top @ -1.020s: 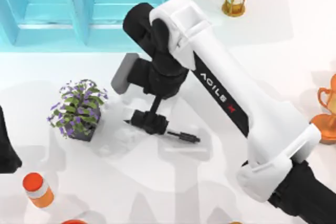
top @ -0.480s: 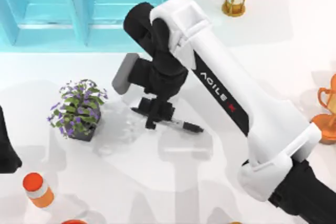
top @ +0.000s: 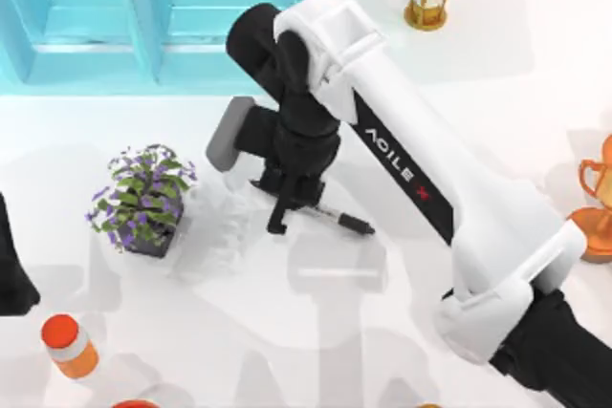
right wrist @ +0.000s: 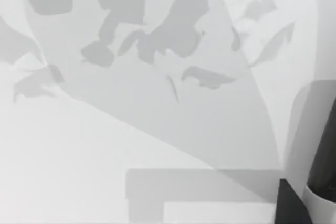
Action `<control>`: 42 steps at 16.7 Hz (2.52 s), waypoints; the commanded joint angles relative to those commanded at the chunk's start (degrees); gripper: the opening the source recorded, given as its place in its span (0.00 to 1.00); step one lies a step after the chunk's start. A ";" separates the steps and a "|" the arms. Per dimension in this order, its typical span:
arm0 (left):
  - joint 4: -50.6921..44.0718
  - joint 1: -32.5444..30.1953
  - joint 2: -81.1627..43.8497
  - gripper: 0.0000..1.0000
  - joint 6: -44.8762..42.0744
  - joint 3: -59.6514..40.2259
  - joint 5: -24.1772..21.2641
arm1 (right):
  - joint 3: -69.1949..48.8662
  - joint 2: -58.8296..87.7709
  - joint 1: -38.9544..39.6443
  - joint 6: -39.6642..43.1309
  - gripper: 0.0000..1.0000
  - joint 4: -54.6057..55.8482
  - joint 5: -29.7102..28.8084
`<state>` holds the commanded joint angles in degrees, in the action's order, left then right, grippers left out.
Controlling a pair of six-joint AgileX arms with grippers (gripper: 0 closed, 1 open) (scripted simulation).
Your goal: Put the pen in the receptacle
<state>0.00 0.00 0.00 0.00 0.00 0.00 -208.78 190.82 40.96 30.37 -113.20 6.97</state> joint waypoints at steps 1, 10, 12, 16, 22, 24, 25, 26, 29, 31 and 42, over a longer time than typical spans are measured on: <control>0.00 0.00 0.00 1.00 0.00 0.00 0.00 | 0.00 0.00 0.00 0.00 0.00 0.00 0.00; 0.00 0.00 0.00 1.00 0.00 0.00 0.00 | 16.19 -15.77 -1.77 1.30 0.00 12.60 -2.94; 0.00 0.00 0.00 1.00 0.00 0.00 0.00 | 24.67 -21.24 -1.78 1.28 0.00 14.30 -2.86; 0.00 0.00 0.00 1.00 0.00 0.00 0.00 | 38.40 -31.20 -1.60 1.46 0.00 17.34 -2.59; 0.00 0.00 0.00 1.00 0.00 0.00 0.00 | 42.61 -35.06 -1.50 1.56 0.00 18.51 -2.44; 0.00 0.00 0.00 1.00 0.00 0.00 0.00 | 42.44 -35.03 -1.58 1.45 0.00 18.42 -2.43; 0.00 0.00 0.00 1.00 0.00 0.00 0.00 | 42.49 -35.44 -2.11 0.98 0.00 18.91 -2.34; 0.00 0.00 0.00 1.00 0.00 0.00 0.00 | 42.68 -36.19 -3.16 -0.03 0.00 19.79 -2.19; 0.00 0.00 0.00 1.00 0.00 0.00 0.00 | 44.73 -39.97 -9.23 -6.61 0.00 23.91 -1.67; 0.00 0.00 0.00 1.00 0.00 0.00 0.00 | 47.67 -43.28 -15.22 -13.96 0.00 27.01 -1.58; 0.00 0.00 0.00 1.00 0.00 0.00 0.00 | 84.32 -63.14 -57.25 -72.00 0.00 32.96 -10.06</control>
<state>0.00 0.00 0.00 0.00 0.00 0.00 -124.46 127.68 -16.29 -41.63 -80.24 -3.09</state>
